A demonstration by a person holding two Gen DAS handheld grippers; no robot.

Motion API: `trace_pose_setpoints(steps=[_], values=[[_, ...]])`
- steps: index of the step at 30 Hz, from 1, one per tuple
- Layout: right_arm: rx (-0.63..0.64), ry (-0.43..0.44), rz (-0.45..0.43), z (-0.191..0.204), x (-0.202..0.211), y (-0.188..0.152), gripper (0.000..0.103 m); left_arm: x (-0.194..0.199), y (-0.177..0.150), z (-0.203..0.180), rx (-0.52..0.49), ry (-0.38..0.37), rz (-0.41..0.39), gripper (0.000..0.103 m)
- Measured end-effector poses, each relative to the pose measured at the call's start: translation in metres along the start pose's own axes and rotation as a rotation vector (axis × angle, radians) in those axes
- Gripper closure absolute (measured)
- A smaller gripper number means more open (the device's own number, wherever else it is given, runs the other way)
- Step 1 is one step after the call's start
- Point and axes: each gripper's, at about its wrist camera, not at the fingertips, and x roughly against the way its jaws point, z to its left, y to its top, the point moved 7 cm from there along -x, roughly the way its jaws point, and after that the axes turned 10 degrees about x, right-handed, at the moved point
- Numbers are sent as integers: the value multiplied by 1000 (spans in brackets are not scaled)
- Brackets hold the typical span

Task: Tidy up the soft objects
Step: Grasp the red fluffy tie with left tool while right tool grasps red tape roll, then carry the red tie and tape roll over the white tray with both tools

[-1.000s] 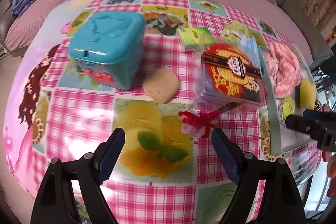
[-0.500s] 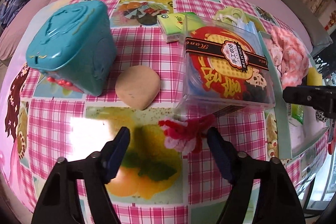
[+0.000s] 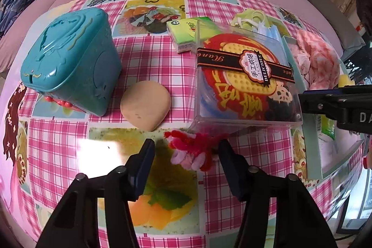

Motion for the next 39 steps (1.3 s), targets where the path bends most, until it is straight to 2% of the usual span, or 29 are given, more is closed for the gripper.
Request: trace_pose_setpoints(steps=[2, 4, 17, 21, 25, 30, 39], values=[[13, -1, 6, 2, -3, 0, 74, 0, 0, 0, -7, 0, -2, 47], [28, -3, 13, 5, -8, 2, 80, -1, 1, -1, -13, -2, -4, 47], [77, -19, 42, 9, -33, 9, 81, -1, -1, 1, -4, -21, 0, 49], [78, -24, 51, 4, -42, 10, 87, -2, 0, 0, -6, -20, -2, 49], [66, -10, 51, -2, -49, 10, 87, -3, 1, -1, -2, -22, -5, 49], [68, -8, 46, -4, -51, 11, 86, -5, -1, -4, -5, -27, -3, 51], [86, -9, 48, 8, -43, 7, 93, -1, -2, -2, -8, -27, -1, 52]])
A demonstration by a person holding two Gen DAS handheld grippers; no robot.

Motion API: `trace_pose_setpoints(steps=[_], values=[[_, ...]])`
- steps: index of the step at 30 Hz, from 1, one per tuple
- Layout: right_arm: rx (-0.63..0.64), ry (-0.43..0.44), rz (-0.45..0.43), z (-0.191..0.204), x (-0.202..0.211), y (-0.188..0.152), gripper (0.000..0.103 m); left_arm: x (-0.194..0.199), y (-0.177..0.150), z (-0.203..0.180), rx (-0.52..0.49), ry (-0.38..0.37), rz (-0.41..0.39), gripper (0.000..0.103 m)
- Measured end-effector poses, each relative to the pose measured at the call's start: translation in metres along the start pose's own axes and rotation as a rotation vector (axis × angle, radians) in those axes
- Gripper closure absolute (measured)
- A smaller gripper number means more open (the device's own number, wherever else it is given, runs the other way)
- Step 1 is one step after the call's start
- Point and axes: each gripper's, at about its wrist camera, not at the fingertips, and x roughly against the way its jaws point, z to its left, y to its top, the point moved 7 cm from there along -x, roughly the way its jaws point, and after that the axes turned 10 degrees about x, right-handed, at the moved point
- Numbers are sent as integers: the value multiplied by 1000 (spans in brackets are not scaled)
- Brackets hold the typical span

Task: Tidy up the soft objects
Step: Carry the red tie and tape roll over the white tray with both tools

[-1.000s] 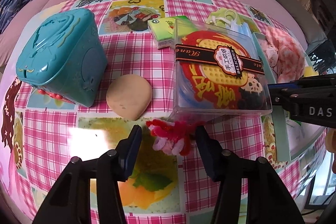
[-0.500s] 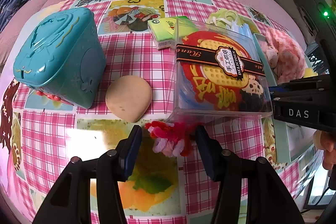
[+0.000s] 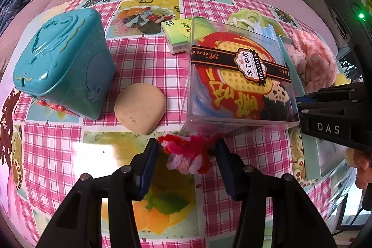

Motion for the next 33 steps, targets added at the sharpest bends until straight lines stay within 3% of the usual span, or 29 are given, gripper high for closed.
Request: trace_pose_setpoints(steps=[10, 22, 33], values=[[-14, 26, -28, 14, 26, -10, 93, 13, -4, 4, 16, 10, -3, 64], [-7, 4, -89, 24, 85, -30, 93, 52, -14, 3, 24, 9, -45, 67], [-26, -26, -132, 11, 131, -62, 93, 116, -7, -31, -28, -25, -157, 67]])
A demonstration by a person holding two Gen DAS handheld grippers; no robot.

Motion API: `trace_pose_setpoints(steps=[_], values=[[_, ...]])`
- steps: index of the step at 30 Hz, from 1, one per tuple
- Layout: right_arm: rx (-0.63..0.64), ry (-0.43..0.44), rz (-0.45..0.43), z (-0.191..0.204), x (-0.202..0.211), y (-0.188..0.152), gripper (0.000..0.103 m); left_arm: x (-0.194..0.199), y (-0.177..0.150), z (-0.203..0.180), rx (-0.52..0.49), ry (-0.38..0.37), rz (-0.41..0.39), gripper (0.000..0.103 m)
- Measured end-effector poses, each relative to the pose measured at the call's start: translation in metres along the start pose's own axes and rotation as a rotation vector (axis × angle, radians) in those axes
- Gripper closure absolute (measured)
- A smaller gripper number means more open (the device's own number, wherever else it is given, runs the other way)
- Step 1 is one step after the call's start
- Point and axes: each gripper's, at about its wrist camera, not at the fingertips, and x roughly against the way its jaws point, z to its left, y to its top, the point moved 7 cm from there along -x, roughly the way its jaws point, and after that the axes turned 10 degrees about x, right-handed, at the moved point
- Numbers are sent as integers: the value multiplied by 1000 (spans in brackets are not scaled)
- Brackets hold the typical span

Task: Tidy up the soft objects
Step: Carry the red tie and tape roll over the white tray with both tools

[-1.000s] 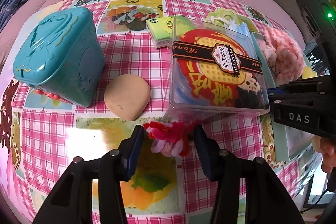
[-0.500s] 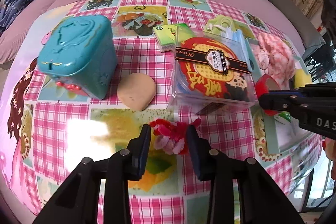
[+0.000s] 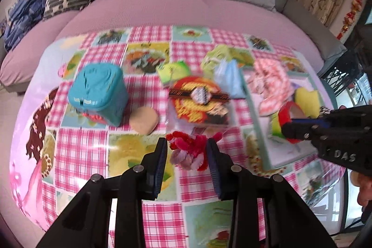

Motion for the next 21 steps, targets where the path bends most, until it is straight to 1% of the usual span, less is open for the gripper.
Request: trace_pose_setpoints(steps=[4, 10, 12, 21], values=[[-24, -15, -9, -14, 12, -10, 93, 17, 8, -20, -18, -27, -37, 67], [-67, -33, -4, -40, 24, -31, 93, 29, 11, -59, -66, -70, -62, 67], [-82, -40, 2, -49, 26, -39, 93, 28, 10, -75, -83, -93, -59, 67], [-169, -59, 26, -98, 28, -74, 93, 9, -2, -132, -155, -141, -34, 67]])
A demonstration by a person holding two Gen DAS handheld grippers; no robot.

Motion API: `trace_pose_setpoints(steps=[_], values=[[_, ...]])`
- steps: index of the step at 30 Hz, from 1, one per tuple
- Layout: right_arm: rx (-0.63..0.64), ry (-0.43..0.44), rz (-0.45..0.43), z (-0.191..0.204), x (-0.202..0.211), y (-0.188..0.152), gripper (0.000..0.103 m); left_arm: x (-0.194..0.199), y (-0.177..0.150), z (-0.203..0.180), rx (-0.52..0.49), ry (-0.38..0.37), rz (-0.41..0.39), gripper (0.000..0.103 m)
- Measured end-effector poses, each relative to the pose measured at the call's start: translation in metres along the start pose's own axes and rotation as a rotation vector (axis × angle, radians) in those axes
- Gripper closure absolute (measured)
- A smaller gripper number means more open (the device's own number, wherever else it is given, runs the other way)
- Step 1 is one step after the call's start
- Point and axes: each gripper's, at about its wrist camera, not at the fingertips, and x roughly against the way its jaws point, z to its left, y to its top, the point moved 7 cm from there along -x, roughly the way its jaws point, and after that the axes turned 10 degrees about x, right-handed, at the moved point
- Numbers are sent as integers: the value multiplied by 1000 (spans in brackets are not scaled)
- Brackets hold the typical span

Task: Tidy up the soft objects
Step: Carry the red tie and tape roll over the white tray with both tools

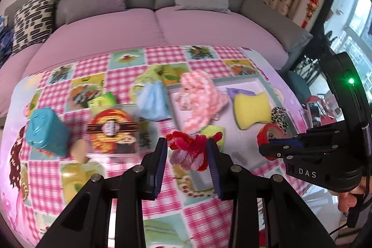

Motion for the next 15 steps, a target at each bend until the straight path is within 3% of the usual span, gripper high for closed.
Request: trace_pose_setpoints(steps=[15], values=[[-100, 15, 68, -59, -45, -22, 93, -78, -31, -46, -81, -45, 119, 67]])
